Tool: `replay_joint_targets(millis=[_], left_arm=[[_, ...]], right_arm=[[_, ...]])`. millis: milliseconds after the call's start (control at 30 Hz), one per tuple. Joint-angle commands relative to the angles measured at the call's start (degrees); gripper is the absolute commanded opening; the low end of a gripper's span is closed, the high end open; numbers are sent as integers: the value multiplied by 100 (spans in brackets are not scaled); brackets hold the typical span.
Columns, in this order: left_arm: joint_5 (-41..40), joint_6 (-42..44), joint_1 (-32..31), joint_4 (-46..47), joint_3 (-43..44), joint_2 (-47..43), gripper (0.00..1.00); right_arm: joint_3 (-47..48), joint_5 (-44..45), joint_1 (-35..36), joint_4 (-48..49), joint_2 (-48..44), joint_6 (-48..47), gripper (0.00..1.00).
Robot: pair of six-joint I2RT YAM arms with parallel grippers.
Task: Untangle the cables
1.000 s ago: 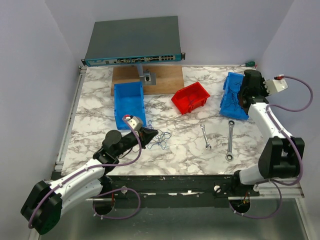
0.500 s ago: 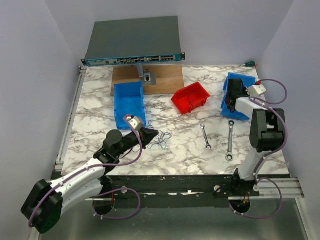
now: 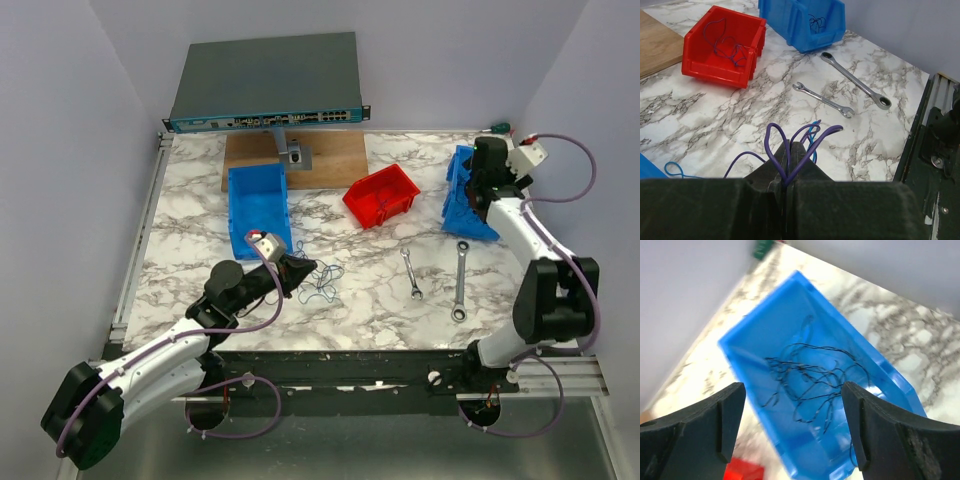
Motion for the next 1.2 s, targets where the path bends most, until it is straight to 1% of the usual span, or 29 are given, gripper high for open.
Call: replay_joint_targets(millis=[0, 67, 100, 167, 200, 267, 333, 367, 400, 467, 600, 667, 733, 800, 867, 1067, 1167], left_arm=[[178, 74, -26, 23, 179, 18, 0], [247, 66, -32, 0, 210, 54, 0], [271, 65, -29, -1, 220, 59, 0], [241, 74, -26, 13, 205, 66, 0], [221, 74, -31, 30, 198, 71, 0], [240, 74, -31, 21, 206, 85, 0], [232, 74, -26, 21, 207, 84, 0], [208, 81, -29, 25, 202, 83, 0], [188, 83, -29, 21, 207, 80, 0], [167, 96, -26, -7, 219, 82, 0], [94, 125, -31, -72, 204, -8, 0], [70, 127, -29, -80, 196, -35, 0], [101, 119, -29, -89, 202, -50, 0], [119, 118, -34, -83, 190, -63, 0], [138, 118, -26, -56, 193, -55, 0], [325, 96, -33, 70, 158, -50, 0], [421, 66, -28, 91, 183, 10, 0]], right_arm=[[-288, -1766, -9, -54, -942, -1016, 86], [-788, -3245, -9, 337, -1515, -1556, 89], [-1096, -4130, -9, 633, -1773, -1762, 92], [-1866, -5883, 51, 1397, -2268, -1841, 94], [-2146, -6507, 123, 1706, -2431, -1711, 94], [-2588, -7281, 476, 2239, -2605, -1616, 93], [-3000, -7701, 1027, 2796, -2633, -1672, 93], [-3280, -7879, 1316, 3274, -2586, -1651, 93], [-3468, -8104, 1512, 3683, -2517, -1634, 89], [-3795, -8301, 1979, 4151, -2362, -1682, 85], [-4086, -8038, 2846, 4323, -2163, -2278, 77], [-4272, -7988, 3146, 4653, -2082, -2458, 73], [-4472, -7904, 3350, 5090, -1989, -2526, 72], [-4605, -7750, 3468, 5396, -1868, -2566, 72], [-4686, -7547, 3549, 5589, -1740, -2590, 69], [-4764, -7291, 3680, 6030, -1484, -2527, 56], [-4874, -7228, 3709, 6222, -1589, -2507, 55]])
